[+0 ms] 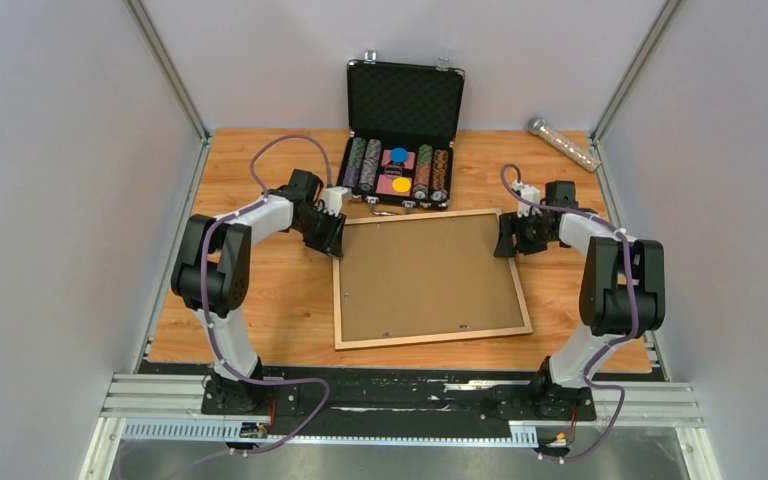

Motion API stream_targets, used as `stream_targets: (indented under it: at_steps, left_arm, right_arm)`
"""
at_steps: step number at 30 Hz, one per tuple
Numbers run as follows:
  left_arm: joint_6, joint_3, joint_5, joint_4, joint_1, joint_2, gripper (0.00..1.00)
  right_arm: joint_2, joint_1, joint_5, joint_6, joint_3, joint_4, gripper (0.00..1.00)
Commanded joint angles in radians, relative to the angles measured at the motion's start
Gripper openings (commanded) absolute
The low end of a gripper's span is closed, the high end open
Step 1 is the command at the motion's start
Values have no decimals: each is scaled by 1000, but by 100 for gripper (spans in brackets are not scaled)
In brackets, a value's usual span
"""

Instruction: Put the photo into the frame

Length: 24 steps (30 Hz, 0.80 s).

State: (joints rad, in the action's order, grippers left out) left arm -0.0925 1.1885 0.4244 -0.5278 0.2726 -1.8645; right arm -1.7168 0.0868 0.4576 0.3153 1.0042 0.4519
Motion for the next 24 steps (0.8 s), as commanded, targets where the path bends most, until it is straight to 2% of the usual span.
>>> stream_targets:
  at_steps: [1, 12, 24]
  left_arm:
    - [-29, 10, -2, 30, 3, -41, 13]
    - [-21, 10, -3, 31, 4, -41, 7]
    - [-22, 5, -13, 28, 3, -32, 5]
  right_arm:
    - [-20, -15, 23, -8, 37, -20, 61]
    - [-27, -24, 12, 7, 35, -24, 61]
    - [-13, -22, -25, 131, 9, -19, 61]
